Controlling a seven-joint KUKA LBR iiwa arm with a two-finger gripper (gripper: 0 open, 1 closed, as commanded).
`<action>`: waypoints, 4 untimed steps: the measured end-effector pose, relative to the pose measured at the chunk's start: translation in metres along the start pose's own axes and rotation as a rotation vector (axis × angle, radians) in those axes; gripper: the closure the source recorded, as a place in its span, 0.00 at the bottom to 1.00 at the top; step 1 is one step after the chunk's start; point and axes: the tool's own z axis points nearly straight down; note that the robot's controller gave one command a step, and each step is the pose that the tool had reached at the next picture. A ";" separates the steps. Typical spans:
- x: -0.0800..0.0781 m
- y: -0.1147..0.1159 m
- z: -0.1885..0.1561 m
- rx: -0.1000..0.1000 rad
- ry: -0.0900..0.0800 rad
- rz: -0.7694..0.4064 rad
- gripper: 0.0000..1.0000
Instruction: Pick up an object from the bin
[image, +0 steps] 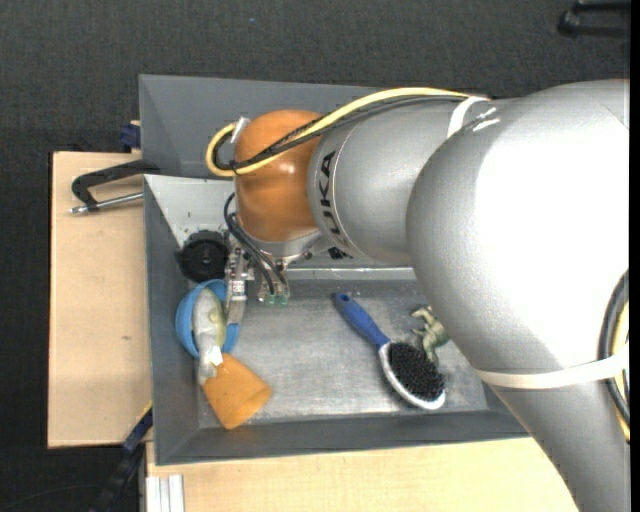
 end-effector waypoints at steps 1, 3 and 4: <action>0.000 0.005 0.018 0.000 0.002 -0.034 1.00; -0.001 0.016 0.018 0.001 0.002 -0.071 1.00; 0.000 0.015 0.018 0.001 0.001 -0.077 1.00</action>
Offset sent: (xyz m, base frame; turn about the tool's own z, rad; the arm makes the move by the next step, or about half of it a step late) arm -0.0013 0.0036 -0.0202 -0.0344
